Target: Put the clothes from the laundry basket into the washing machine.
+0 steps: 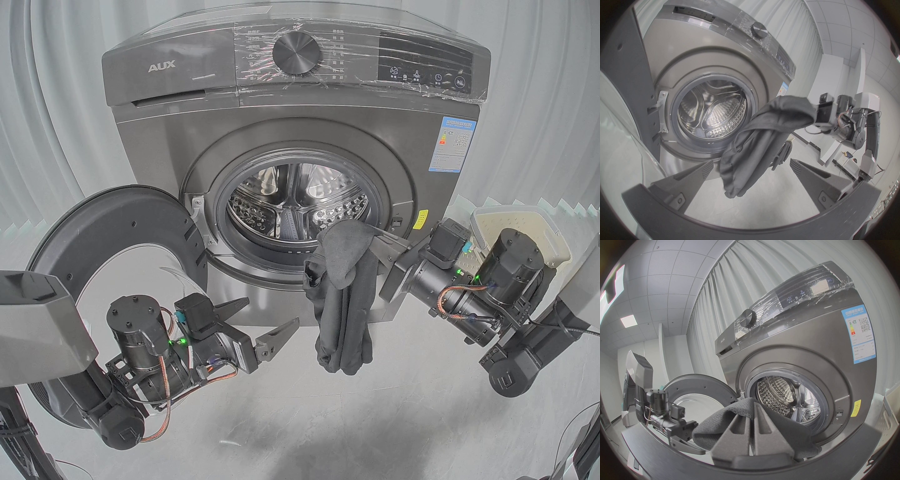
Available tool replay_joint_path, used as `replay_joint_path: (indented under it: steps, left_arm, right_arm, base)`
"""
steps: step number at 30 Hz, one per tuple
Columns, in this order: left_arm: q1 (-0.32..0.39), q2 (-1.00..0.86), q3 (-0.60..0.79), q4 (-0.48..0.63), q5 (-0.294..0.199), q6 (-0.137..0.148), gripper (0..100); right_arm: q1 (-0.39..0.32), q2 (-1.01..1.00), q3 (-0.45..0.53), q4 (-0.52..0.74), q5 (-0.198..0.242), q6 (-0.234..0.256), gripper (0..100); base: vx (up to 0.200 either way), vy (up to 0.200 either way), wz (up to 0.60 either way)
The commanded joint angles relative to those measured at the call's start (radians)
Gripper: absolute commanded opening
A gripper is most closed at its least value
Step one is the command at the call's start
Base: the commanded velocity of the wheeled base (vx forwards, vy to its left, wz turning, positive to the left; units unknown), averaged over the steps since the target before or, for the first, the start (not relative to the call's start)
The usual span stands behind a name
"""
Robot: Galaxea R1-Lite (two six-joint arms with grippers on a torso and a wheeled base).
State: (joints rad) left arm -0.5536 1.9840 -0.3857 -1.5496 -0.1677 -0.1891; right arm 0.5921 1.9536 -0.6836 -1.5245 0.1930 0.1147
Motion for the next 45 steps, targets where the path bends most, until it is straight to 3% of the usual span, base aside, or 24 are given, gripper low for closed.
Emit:
replay_joint_path:
  steps: [1,18,25,40,45]
  left_arm:
    - [0.031,0.068,-0.005,-0.001,-0.001,-0.001,100]
    - [0.018,0.188,-0.090,-0.001,0.008,0.005,100]
    - [0.015,0.243,-0.124,-0.001,0.008,0.060,100]
    - [0.015,0.308,-0.240,-0.001,0.027,0.083,100]
    - [0.017,0.322,-0.260,-0.001,0.027,0.103,100]
  right_arm:
    - [0.005,-0.053,0.032,0.000,0.000,0.000,0]
    - [0.052,-0.098,0.079,-0.005,-0.020,0.000,0]
    - [0.071,-0.104,0.078,0.000,-0.021,0.000,0]
    - [0.109,-0.127,0.111,-0.006,-0.033,0.000,0]
    - [0.123,-0.131,0.136,-0.016,-0.035,0.000,0]
  base:
    - [0.000,0.000,0.00]
    - [0.000,0.000,0.00]
    - [0.000,0.000,0.00]
    - [0.000,0.000,0.00]
    - [0.000,0.000,0.00]
